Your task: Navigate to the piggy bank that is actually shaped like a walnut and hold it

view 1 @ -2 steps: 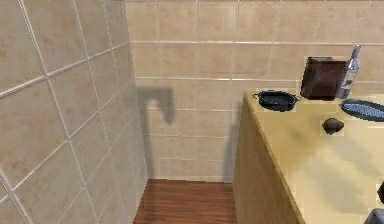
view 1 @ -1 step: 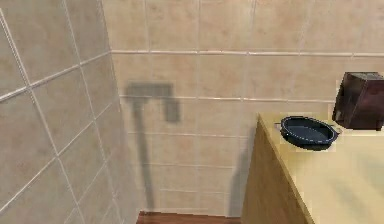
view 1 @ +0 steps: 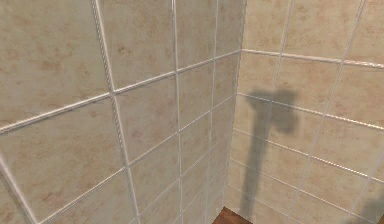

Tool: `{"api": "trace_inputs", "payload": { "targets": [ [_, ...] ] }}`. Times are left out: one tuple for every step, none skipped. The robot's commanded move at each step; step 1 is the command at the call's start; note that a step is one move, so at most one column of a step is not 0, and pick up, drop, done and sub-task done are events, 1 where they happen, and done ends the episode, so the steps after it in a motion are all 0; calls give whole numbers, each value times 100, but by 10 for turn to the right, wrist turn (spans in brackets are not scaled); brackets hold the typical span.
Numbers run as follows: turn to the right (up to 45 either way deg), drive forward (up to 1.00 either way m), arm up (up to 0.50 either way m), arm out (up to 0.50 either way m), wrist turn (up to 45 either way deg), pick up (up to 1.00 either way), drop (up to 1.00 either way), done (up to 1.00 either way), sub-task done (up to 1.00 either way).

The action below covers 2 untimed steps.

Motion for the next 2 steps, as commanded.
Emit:
{"api": "trace_inputs", "payload": {
  "targets": [
    [0,0,50,0,0,0,0,0,0],
    [0,0,38,0,0,0,0,0,0]
  ]
}}
